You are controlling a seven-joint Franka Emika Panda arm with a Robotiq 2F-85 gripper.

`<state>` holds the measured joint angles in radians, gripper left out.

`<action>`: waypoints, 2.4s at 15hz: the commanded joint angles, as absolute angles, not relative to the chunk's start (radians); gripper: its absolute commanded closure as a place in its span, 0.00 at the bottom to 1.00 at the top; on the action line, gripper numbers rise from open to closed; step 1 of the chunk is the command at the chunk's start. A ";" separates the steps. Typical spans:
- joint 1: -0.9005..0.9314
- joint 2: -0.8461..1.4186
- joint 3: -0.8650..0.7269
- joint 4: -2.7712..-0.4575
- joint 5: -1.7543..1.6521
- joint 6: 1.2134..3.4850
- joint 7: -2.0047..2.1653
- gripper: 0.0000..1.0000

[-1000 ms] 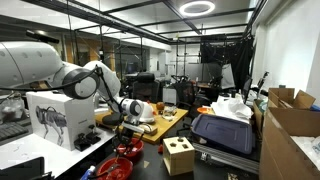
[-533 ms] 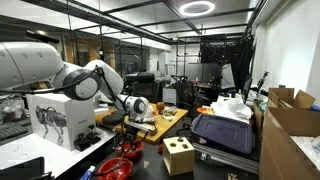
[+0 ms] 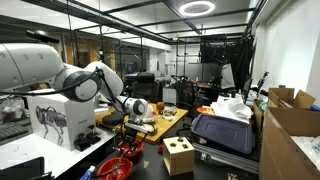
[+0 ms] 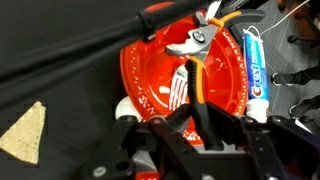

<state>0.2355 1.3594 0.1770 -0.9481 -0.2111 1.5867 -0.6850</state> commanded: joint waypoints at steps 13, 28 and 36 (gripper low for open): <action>0.270 1.427 0.177 -0.812 -0.183 1.359 -0.681 0.00; 0.155 1.381 0.185 -0.789 -0.127 1.593 -0.543 0.00; 0.070 1.290 0.184 -0.956 -0.067 2.033 -0.372 0.00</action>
<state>0.1078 1.3772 0.1777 -0.8126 -0.0967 1.8832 -0.4432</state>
